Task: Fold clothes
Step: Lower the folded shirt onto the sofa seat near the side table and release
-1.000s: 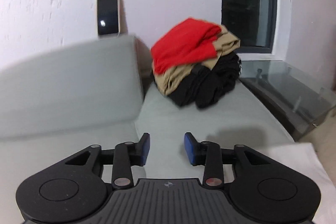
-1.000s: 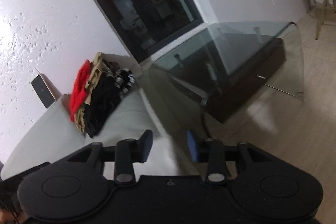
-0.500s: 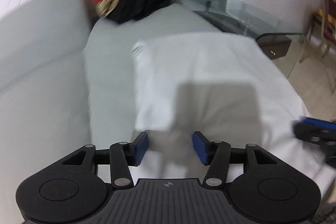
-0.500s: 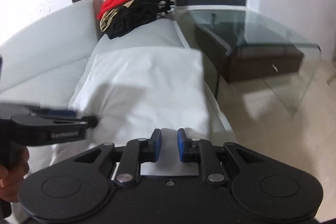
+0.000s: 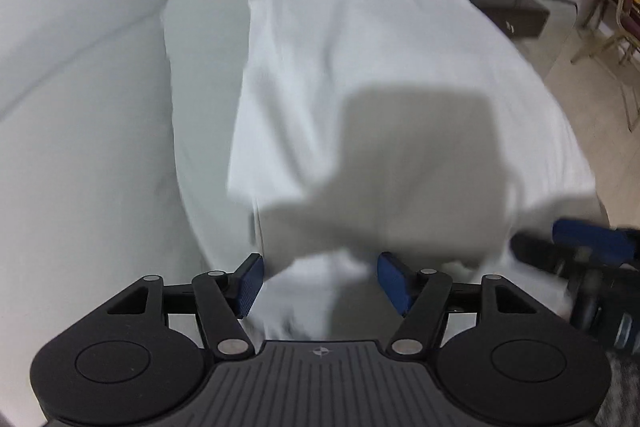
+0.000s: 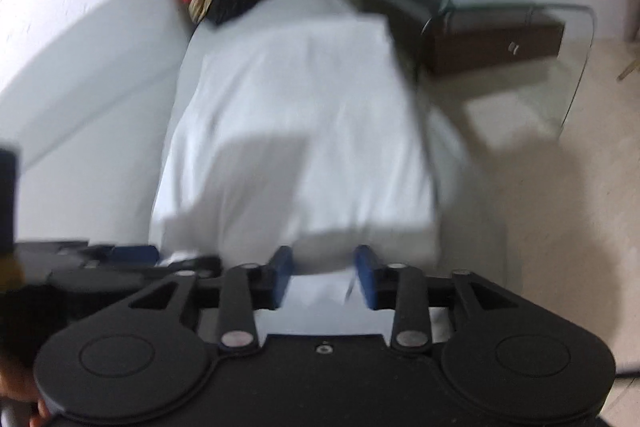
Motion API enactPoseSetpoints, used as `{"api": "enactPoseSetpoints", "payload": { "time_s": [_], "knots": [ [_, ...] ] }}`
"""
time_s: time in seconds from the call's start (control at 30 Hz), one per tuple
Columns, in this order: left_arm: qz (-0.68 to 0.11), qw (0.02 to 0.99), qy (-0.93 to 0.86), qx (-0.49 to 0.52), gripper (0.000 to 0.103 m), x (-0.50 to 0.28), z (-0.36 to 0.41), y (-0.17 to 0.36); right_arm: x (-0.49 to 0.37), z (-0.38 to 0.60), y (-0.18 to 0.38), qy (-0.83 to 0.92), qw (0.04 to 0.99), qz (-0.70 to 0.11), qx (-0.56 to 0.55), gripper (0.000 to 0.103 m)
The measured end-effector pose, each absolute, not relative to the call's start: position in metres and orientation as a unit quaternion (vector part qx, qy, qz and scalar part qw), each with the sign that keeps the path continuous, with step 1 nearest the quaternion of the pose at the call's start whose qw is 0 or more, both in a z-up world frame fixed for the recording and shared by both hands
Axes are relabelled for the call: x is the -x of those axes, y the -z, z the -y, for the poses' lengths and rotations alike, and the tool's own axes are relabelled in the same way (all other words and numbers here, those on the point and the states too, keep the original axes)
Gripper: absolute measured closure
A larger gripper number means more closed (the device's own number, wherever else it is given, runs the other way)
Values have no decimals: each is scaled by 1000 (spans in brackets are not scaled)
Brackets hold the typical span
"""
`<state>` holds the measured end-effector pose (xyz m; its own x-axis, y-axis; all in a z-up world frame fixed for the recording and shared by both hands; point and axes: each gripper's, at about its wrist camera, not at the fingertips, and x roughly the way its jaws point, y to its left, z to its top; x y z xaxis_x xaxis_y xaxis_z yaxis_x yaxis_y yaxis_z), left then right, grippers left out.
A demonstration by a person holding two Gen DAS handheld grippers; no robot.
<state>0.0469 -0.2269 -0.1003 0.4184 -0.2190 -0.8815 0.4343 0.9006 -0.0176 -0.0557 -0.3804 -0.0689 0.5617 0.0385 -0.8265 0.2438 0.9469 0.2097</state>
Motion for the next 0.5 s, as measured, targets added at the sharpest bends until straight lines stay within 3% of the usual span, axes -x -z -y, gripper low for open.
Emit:
{"api": "enactPoseSetpoints", "payload": {
  "time_s": [0.07,0.17,0.23,0.3,0.5],
  "knots": [
    [-514,829,196,-104,38,-35,217,96,70,378,64,48,860,-480,-165,62],
    [-513,831,193,-97,28,-19,206,77,86,383,42,46,859,-470,-196,58],
    [-501,836,203,-92,19,-5,198,60,94,384,21,49,863,-454,-215,38],
    [-483,844,213,-89,11,7,193,43,97,385,0,52,868,-442,-222,26],
    [-435,868,218,-98,4,33,188,0,115,377,-54,57,882,-422,-202,3]
  ]
}}
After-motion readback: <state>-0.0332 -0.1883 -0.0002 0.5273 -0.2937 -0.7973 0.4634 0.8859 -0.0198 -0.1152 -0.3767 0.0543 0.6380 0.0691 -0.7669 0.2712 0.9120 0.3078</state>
